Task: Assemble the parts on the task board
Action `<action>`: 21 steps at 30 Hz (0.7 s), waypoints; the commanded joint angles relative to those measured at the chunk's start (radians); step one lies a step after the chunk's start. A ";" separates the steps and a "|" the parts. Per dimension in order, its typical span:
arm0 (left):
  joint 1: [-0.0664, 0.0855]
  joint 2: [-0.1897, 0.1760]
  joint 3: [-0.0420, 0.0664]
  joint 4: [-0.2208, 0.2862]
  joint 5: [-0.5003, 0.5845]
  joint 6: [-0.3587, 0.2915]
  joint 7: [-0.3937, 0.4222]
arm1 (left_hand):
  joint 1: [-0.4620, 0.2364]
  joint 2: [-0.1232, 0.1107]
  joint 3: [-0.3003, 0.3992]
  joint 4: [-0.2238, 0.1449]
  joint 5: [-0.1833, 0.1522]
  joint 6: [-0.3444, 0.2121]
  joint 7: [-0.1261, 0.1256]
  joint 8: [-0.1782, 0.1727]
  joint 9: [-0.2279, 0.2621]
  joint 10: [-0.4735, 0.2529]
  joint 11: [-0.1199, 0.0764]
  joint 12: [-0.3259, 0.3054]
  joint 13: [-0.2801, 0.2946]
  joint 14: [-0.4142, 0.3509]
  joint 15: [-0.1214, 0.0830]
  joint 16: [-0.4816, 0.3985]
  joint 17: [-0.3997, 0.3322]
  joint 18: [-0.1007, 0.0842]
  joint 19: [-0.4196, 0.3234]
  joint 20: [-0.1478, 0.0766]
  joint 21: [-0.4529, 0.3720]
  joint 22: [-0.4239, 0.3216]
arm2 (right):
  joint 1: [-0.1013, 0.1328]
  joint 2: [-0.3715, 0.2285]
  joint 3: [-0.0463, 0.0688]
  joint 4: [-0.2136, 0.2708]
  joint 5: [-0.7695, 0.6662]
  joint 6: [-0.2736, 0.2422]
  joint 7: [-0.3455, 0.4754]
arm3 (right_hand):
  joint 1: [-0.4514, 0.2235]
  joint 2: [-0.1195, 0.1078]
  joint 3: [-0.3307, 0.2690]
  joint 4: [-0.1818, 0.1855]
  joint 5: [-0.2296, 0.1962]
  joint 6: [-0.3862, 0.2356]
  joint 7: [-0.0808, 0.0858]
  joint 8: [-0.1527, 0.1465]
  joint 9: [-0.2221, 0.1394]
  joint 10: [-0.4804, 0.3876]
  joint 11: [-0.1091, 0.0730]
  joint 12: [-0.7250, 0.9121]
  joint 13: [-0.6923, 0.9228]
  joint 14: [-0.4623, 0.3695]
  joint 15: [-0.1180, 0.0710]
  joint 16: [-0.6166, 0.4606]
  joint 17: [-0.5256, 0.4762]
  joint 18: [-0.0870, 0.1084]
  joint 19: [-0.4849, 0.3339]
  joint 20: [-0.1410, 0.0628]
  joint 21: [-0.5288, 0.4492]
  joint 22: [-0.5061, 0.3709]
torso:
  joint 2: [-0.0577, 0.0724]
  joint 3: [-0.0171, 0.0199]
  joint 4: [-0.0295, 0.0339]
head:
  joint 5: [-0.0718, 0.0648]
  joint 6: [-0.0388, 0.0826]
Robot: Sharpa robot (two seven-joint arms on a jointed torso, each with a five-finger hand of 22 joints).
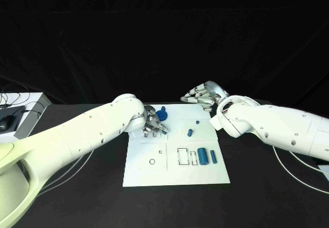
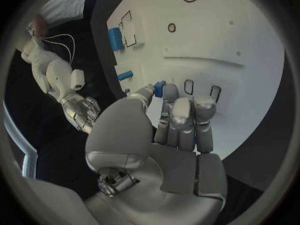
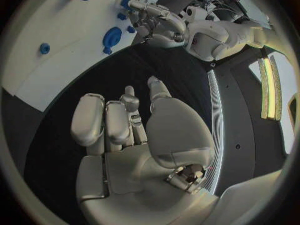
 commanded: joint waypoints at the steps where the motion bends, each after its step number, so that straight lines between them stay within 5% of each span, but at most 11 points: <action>1: -0.002 0.002 -0.003 -0.001 0.009 0.016 0.012 | 0.008 -0.007 0.044 -0.012 0.007 0.000 -0.005 -0.005 0.001 -0.002 -0.009 -0.009 -0.003 0.000 -0.001 0.005 0.002 -0.008 0.006 -0.001 -0.006 0.003 | -0.001 0.000 0.000 0.000 -0.009 0.016 0.004 | -0.007 0.004 -0.004 -0.003 0.007 0.006 0.000 -0.006 0.001 0.004 -0.001 -0.003 0.001 0.001 -0.002 -0.004 -0.002 0.003 0.045 -0.004 -0.005 0.145 | 0.000 0.0001 0.0005 | 0.001 -0.001; 9: -0.003 -0.003 -0.003 0.000 0.027 -0.010 0.016 | -0.034 -0.040 0.261 -0.101 0.023 -0.004 -0.008 0.011 0.025 0.013 -0.013 -0.030 -0.016 0.003 -0.004 0.007 0.009 -0.011 0.010 -0.006 -0.007 0.015 | -0.003 -0.001 0.000 -0.002 -0.009 0.024 0.003 | -0.008 0.005 -0.006 -0.004 0.008 0.008 0.000 -0.007 0.002 0.008 -0.002 0.001 0.005 0.001 -0.003 -0.004 -0.002 0.003 0.045 -0.004 -0.004 0.146 | -0.001 0.0004 0.0015 | 0.003 0.000; 13: -0.003 -0.008 -0.003 0.000 0.031 -0.020 0.014 | -0.093 -0.066 0.378 -0.160 0.058 -0.012 -0.017 0.041 0.140 0.038 -0.022 -0.049 -0.028 0.010 -0.010 0.012 0.027 -0.021 0.019 -0.022 -0.003 0.027 | -0.005 -0.001 0.000 -0.003 -0.009 0.026 0.004 | -0.008 0.006 -0.006 -0.004 0.009 0.008 0.000 -0.007 0.002 0.009 -0.002 0.002 0.006 0.001 -0.003 -0.004 -0.002 0.002 0.045 -0.004 -0.003 0.146 | -0.001 0.0018 0.0004 | 0.005 0.001; 14: -0.003 -0.010 -0.003 0.003 0.033 -0.024 0.013 | -0.108 -0.067 0.392 -0.170 0.090 -0.004 -0.014 0.044 0.163 0.040 -0.022 -0.050 -0.027 0.011 -0.011 0.011 0.030 -0.023 0.019 -0.025 -0.004 0.028 | -0.006 -0.002 0.000 -0.003 -0.009 0.027 0.004 | -0.008 0.006 -0.006 -0.004 0.009 0.008 0.000 -0.007 0.002 0.009 -0.002 0.002 0.006 0.001 -0.003 -0.004 -0.002 0.002 0.045 -0.004 -0.003 0.146 | -0.001 0.0012 0.0010 | 0.005 0.003; 21: -0.003 -0.036 -0.002 0.041 0.057 -0.053 0.007 | -0.137 -0.069 0.415 -0.201 0.124 0.014 -0.018 0.013 0.221 0.051 -0.025 -0.057 -0.022 0.013 -0.014 0.006 0.038 -0.028 0.024 -0.033 -0.006 0.034 | -0.008 -0.004 0.000 -0.004 -0.009 0.027 0.004 | -0.008 0.006 -0.006 -0.004 0.009 0.008 0.000 -0.007 0.002 0.009 -0.002 0.002 0.006 0.001 -0.003 -0.004 -0.002 0.002 0.045 -0.004 -0.003 0.146 | -0.002 0.0006 0.0025 | 0.008 0.004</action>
